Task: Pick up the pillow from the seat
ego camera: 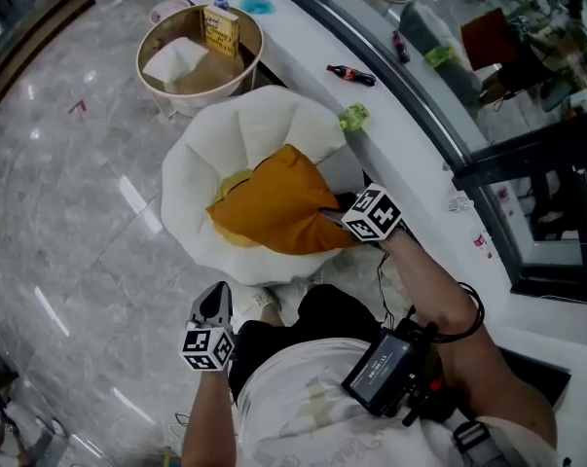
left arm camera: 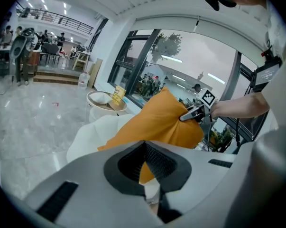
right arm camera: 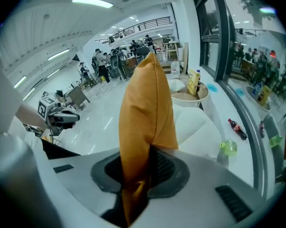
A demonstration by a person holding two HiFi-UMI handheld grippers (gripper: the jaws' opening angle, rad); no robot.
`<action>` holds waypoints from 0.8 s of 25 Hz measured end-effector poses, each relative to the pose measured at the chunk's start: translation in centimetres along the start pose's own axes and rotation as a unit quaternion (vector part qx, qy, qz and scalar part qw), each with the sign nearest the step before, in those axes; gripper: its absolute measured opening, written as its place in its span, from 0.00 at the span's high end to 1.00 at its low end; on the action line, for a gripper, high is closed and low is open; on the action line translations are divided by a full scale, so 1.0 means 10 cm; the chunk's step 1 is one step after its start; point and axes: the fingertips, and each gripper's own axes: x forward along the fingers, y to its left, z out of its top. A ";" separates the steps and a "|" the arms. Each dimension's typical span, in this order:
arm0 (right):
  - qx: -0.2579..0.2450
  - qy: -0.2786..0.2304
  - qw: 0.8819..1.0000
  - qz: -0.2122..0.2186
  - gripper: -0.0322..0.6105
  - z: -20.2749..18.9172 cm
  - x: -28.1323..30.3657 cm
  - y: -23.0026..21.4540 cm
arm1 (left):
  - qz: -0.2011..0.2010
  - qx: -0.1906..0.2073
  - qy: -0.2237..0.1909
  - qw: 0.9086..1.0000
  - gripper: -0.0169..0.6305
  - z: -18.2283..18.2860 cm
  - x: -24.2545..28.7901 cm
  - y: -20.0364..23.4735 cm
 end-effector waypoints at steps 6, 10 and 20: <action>-0.026 -0.008 1.000 0.001 0.80 0.08 -0.45 0.11 | -0.019 0.043 -0.003 0.999 0.96 0.31 -0.07 -0.04; -0.049 -0.023 0.998 -0.005 0.80 0.33 -0.66 0.10 | -0.034 0.073 -0.021 0.997 0.96 0.65 -0.01 -0.10; -0.083 -0.032 0.996 -0.025 0.80 0.35 -1.55 0.06 | -0.134 0.133 -0.013 0.982 0.96 0.91 0.22 -0.92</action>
